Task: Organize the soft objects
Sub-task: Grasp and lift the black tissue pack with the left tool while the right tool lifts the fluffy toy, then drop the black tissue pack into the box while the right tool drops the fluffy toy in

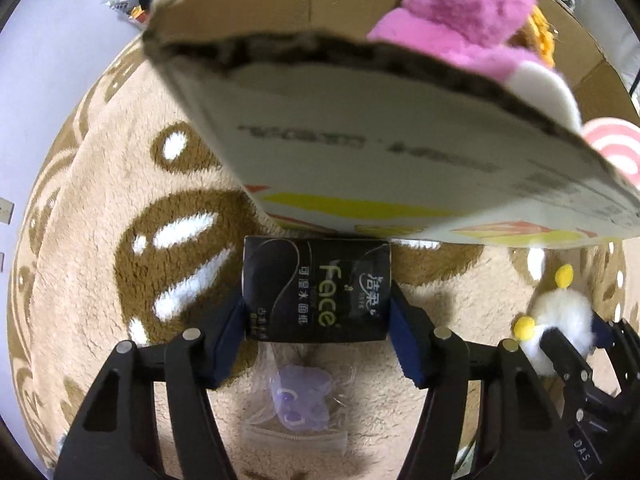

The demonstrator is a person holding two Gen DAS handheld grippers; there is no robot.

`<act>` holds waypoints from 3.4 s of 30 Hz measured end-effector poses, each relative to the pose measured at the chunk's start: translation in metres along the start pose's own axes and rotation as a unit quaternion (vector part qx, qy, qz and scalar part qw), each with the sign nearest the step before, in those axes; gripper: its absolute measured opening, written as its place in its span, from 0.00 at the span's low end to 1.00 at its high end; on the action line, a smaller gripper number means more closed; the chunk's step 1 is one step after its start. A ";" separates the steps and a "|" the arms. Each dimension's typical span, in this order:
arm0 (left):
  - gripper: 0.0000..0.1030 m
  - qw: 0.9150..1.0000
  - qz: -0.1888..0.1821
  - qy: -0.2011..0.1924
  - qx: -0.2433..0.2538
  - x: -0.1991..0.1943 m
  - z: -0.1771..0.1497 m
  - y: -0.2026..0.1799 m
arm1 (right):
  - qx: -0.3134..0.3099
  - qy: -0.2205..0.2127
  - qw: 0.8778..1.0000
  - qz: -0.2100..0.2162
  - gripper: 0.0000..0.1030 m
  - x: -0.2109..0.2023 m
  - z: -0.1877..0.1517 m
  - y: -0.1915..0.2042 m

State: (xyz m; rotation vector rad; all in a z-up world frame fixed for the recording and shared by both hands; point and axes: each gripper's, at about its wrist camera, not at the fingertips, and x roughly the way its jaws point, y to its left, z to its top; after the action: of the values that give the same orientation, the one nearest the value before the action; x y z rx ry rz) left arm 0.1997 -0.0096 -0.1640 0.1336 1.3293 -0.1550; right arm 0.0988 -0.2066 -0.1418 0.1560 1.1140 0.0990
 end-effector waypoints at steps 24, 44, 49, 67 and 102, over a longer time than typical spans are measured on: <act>0.61 0.986 0.037 -0.161 -0.008 -0.108 -0.050 0.010 | -0.006 -0.069 0.997 0.031 0.34 -0.044 0.004 -0.003; 0.62 0.934 0.039 -0.350 0.054 -0.195 -0.043 -0.017 | -0.011 -0.226 0.973 0.039 0.34 -0.127 0.017 0.018; 0.61 0.932 0.016 -0.359 0.044 -0.195 -0.024 -0.019 | -0.004 -0.243 0.969 0.046 0.34 -0.128 0.030 0.012; 0.62 0.938 0.010 -0.341 0.064 -0.166 0.026 -0.027 | -0.007 -0.277 0.959 0.059 0.34 -0.119 0.087 0.008; 0.85 0.951 -0.002 -0.293 0.100 -0.127 0.034 -0.057 | 0.011 -0.225 0.972 0.070 0.39 -0.081 0.102 -0.024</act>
State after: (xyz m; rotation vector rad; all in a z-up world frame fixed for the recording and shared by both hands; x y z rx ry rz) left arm 0.1922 -0.0670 -0.0326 0.2355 0.7177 -0.3067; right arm 0.1551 -0.2502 -0.0306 0.2627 0.6496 0.1677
